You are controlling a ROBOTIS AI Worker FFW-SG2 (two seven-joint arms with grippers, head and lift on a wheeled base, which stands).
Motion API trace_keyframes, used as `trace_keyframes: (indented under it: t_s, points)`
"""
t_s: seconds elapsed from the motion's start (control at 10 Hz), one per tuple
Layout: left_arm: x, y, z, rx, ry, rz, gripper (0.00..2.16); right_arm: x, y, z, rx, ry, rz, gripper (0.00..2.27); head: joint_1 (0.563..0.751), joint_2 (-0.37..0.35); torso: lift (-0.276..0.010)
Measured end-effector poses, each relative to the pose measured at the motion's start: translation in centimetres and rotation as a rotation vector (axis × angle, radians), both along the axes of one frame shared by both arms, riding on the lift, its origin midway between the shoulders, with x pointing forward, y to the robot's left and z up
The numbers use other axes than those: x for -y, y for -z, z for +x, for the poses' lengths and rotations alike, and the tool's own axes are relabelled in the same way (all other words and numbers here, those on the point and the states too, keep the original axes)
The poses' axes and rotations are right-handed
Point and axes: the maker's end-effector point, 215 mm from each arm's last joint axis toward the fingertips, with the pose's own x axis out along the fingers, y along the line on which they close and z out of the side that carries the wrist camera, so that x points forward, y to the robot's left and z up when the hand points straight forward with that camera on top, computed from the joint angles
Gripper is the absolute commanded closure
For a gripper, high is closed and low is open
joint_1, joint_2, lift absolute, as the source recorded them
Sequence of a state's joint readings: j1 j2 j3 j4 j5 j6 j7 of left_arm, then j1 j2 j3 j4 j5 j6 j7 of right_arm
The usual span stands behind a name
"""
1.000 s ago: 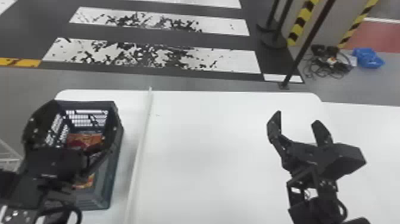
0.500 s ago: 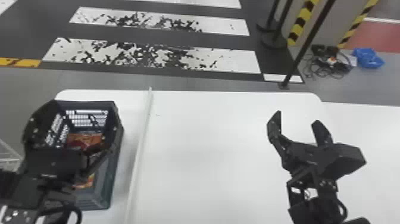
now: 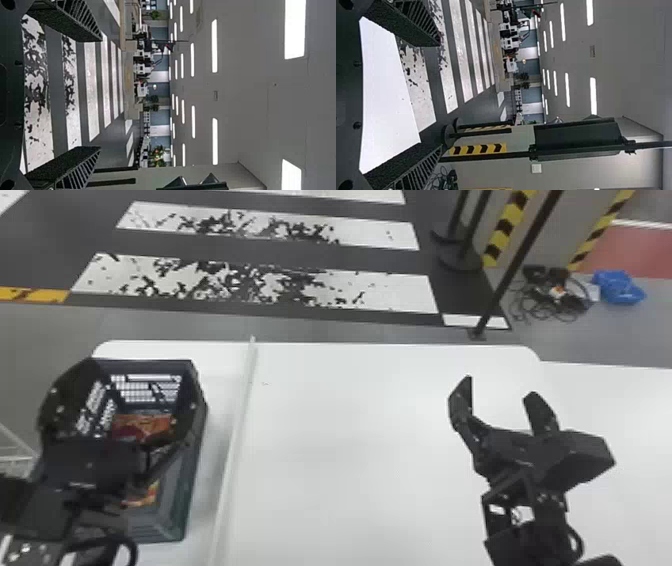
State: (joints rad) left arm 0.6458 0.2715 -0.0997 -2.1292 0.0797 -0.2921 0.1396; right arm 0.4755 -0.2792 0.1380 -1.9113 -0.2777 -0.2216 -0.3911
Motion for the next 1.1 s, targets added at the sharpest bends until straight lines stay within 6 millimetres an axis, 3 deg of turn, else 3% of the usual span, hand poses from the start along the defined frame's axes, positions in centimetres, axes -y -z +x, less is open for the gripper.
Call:
trace_keyframes:
  t_s: [1.1]
  points:
    - [0.00, 0.00, 0.00, 0.000, 0.000, 0.000, 0.00, 0.00, 0.00, 0.00, 0.000, 0.000, 0.000, 0.00, 0.695, -0.096, -0.029]
